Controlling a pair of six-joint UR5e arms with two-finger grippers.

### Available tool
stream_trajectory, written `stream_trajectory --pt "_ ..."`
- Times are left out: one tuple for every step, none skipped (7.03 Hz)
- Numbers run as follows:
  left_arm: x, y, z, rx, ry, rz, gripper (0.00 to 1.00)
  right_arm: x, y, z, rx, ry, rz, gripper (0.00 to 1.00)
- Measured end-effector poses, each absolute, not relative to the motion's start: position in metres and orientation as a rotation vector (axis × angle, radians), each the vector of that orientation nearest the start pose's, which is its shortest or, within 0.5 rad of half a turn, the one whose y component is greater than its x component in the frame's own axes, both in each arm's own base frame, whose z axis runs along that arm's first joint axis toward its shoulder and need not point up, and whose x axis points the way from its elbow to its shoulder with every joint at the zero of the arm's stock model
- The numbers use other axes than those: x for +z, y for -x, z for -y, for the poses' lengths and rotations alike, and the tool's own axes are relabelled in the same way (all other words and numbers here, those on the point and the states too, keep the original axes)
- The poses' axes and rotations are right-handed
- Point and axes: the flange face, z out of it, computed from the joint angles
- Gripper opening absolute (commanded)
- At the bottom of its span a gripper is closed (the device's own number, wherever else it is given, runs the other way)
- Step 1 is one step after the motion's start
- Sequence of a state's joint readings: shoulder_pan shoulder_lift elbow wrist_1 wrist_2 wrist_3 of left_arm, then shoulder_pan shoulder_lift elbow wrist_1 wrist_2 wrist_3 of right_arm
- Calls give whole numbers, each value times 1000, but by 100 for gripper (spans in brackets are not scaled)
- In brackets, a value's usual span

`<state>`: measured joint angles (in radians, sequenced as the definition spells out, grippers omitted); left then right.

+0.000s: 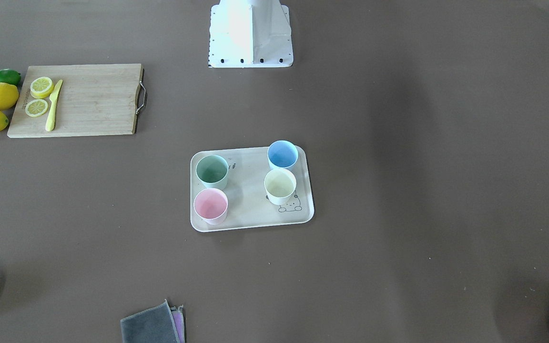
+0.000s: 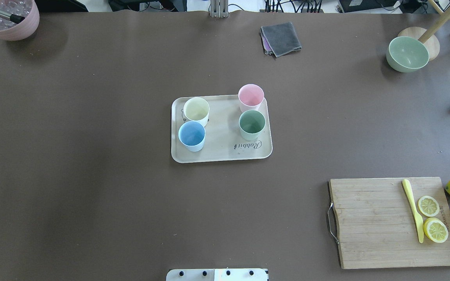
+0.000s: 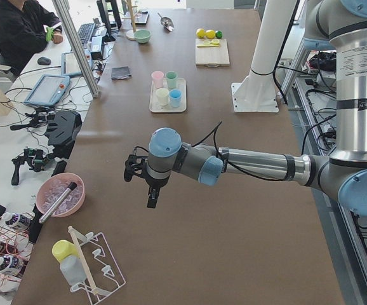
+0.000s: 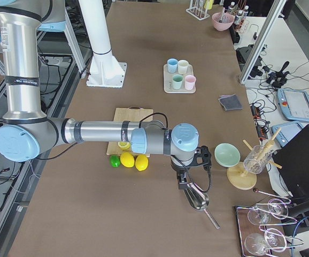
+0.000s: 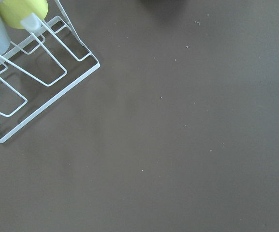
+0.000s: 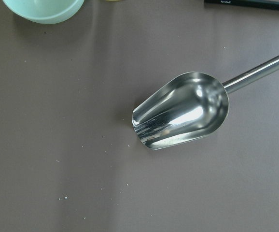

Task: Place all cups on tray

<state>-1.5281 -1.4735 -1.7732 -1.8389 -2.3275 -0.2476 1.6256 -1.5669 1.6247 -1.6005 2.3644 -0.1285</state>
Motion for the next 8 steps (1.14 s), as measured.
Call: stream_trajectory --pt "569 45 474 -55 -242 -795 97 624 -81 494 -95 -102 788 100" --pt "568 44 475 -56 -240 -796 97 616 -65 498 -103 -94 789 100" --pt "568 44 473 -56 -237 -797 97 609 -49 502 -92 -75 792 100" --pt "570 44 473 -57 -234 -796 97 605 -40 505 -88 -67 792 100" --pt "571 44 473 -57 -231 -796 98 600 -36 506 -89 -71 792 100" --pt "573 44 473 -59 -228 -795 97 597 -35 507 -90 -74 792 100" --pt "574 44 473 -60 -226 -794 97 595 -35 507 -90 -76 792 100" --pt "575 44 473 -60 -225 -794 97 595 -35 508 -90 -77 792 100"
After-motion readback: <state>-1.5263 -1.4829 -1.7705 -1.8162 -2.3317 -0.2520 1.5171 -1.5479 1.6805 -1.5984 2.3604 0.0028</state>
